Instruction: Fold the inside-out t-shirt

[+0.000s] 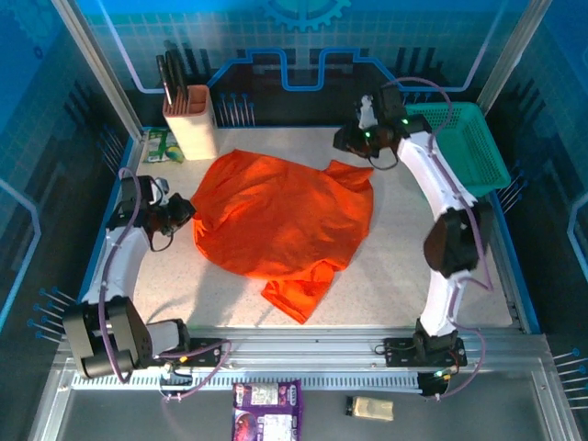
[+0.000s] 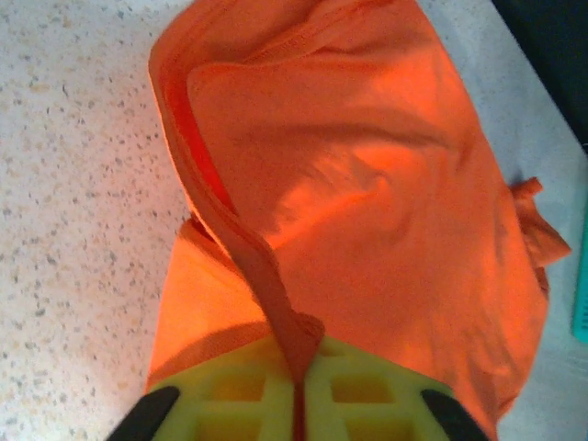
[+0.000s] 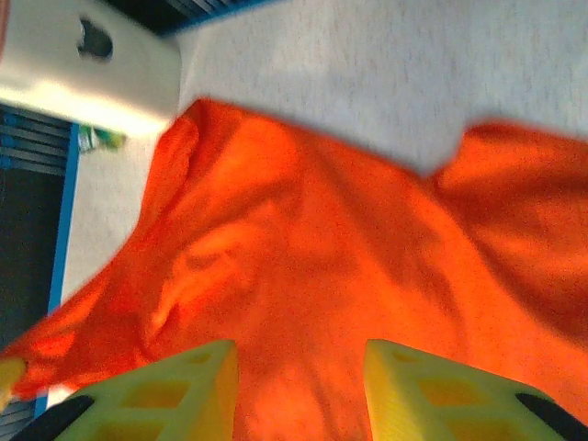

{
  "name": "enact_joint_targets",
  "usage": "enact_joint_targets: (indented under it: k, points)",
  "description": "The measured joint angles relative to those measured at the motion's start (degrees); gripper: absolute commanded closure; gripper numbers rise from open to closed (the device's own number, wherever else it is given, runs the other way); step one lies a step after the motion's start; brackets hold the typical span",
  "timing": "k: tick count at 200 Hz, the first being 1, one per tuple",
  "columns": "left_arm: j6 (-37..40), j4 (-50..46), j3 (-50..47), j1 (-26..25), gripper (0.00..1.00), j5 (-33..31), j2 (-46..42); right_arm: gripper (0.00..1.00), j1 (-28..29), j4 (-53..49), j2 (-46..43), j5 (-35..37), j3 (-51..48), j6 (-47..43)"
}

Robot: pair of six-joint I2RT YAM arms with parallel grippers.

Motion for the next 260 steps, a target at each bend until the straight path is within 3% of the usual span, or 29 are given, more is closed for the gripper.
enact_joint_targets:
  k: [19, 51, 98, 130, 169, 209, 230, 260]
  points:
    - [-0.7, -1.8, -1.5, 0.0, 0.74, -0.1, -4.7, 0.57, 1.6, 1.3, -8.8, 0.0, -12.7, 0.4]
    - [-1.6, -4.8, -1.5, 0.0, 0.52, -2.9, -11.5, 0.54, 8.8, 3.5, -14.9, -0.3, -28.9, 2.2]
    - [-1.8, -6.6, 0.4, -0.6, 0.53, -4.8, -12.9, 0.44, 21.5, 7.8, -14.4, -2.8, -41.1, 7.0]
    - [-1.7, -5.7, 1.5, -5.6, 0.56, -3.7, -7.0, 0.37, 24.3, 13.2, -8.9, -3.8, -41.3, 8.3]
    - [-1.7, -4.7, 1.5, -9.9, 0.56, -3.0, -2.8, 0.27, 18.6, 13.7, -3.9, -2.3, -42.4, 6.0]
    - [-0.2, -4.7, 1.5, -10.1, 0.57, -2.8, -2.7, 0.27, 1.7, 12.2, -3.8, -1.0, -43.1, 1.3]
    - [0.9, -4.7, 1.0, -10.1, 0.58, -2.2, -2.7, 0.26, -6.5, 10.0, -4.5, 3.6, -42.5, -0.7]
    - [2.2, -5.6, -0.4, -11.7, 0.60, -2.3, -1.3, 0.27, -9.3, 6.0, -11.0, 10.4, -41.6, -1.7]
